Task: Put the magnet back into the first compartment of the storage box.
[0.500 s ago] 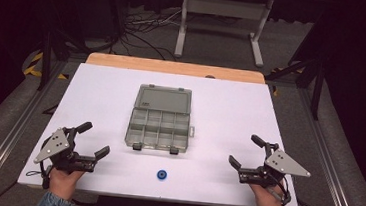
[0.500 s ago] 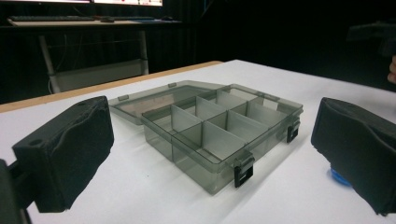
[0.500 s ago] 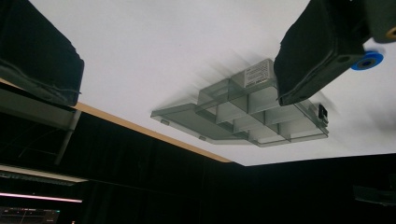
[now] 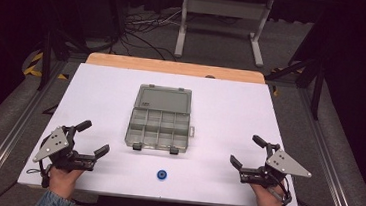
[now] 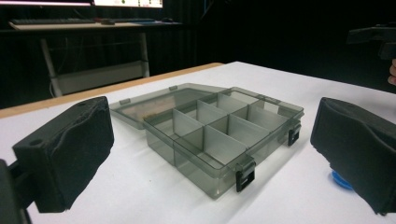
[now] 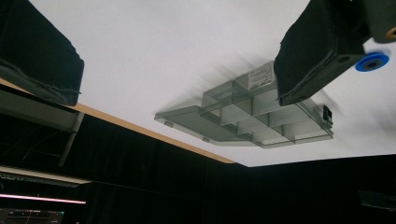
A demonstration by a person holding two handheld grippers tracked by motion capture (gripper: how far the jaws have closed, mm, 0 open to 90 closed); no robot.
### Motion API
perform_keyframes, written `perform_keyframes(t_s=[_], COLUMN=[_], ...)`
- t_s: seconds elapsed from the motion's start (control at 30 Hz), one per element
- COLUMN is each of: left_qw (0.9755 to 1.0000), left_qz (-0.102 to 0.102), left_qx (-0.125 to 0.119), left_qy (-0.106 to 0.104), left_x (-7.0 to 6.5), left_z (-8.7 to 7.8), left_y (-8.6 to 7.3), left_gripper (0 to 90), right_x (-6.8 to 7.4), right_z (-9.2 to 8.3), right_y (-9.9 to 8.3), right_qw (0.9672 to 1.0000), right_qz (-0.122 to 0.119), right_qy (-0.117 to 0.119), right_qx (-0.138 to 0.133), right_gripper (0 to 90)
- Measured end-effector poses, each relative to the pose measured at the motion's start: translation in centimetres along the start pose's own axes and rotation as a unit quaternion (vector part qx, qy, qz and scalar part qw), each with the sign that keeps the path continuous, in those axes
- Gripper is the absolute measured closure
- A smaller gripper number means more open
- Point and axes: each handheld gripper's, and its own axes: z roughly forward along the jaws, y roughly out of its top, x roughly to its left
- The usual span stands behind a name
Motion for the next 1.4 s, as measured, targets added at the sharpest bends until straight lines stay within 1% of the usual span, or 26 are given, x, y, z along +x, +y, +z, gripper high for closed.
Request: perform_keyframes(t_s=[0.13,0.23,0.33,0.4,0.57,0.67,0.77,0.83,0.93,0.97,1.0,1.13,1.2,1.27,1.33,1.37,1.4], left_qw=[1.0,0.9999,0.9998,0.9998,0.9995,0.9992,0.9988,0.9986,0.9983,0.9979,0.9979,0.9966,0.9961,0.9952,0.9949,0.9943,0.9943], left_qz=[0.006,0.015,0.015,0.014,0.018,0.018,0.011,0.008,0.011,0.011,0.011,0.014,0.02,0.019,0.02,0.024,0.022], left_qx=[0.0,0.007,0.007,0.01,0.008,0.007,0.005,0.003,0.001,-0.001,-0.001,-0.003,-0.004,-0.004,-0.008,-0.006,-0.008], left_qy=[-0.003,-0.004,-0.005,-0.012,-0.025,-0.034,-0.048,-0.052,-0.057,-0.064,-0.064,-0.081,-0.086,-0.095,-0.098,-0.103,-0.104], left_x=[-0.2,-0.4,-0.5,-0.7,-1.3,-1.6,-2.0,-2.2,-2.4,-2.7,-2.7,-3.6,-3.9,-4.2,-4.5,-4.6,-4.7], left_z=[0.1,0.1,0.2,0.4,0.8,1.6,2.4,2.8,3.3,3.7,3.7,5.0,5.6,6.2,6.6,6.9,7.1], left_y=[0.2,0.5,0.7,0.9,1.6,2.1,2.3,2.4,2.6,2.9,2.9,3.5,3.8,4.0,4.2,4.3,4.4], left_gripper=[0.1,0.1,0.1,0.1,0.1,0.1,0.1,0.2,0.3,0.3,0.4,0.4,0.5,0.5,0.5,0.5,0.5], right_x=[0.0,0.0,0.0,0.0,0.1,0.0,0.1,0.1,0.1,0.1,0.1,0.1,0.1,0.0,0.0,0.0,0.0], right_z=[0.2,0.2,0.2,0.2,0.3,0.4,0.4,0.3,0.3,0.3,0.3,0.3,0.2,0.2,0.2,0.1,0.1], right_y=[-0.1,-0.1,-0.2,-0.2,-0.2,-0.2,-0.2,-0.2,-0.3,-0.3,-0.3,-0.3,-0.3,-0.3,-0.3,-0.3,-0.3], right_qw=[1.0,1.0,1.0,1.0,1.0,0.9999,0.9999,0.9999,0.9999,0.9999,0.9999,0.9999,0.9999,0.9999,0.9999,0.9999,0.9999], right_qz=[0.003,0.0,0.002,0.003,0.002,0.002,0.002,0.002,0.002,0.004,0.004,0.003,0.004,0.003,0.004,0.004,0.007], right_qy=[0.001,0.003,0.004,0.003,0.007,0.009,0.01,0.011,0.012,0.011,0.011,0.013,0.013,0.014,0.015,0.015,0.014], right_qx=[0.002,0.002,0.002,0.001,0.005,0.004,0.004,0.005,0.003,0.004,0.004,0.002,0.002,0.003,0.002,0.003,0.004], right_gripper=[2.1,2.1,2.1,2.1,2.1,2.1,2.1,2.1,2.1,2.1,2.1,2.1,2.1,2.1,2.1,2.0,2.1])
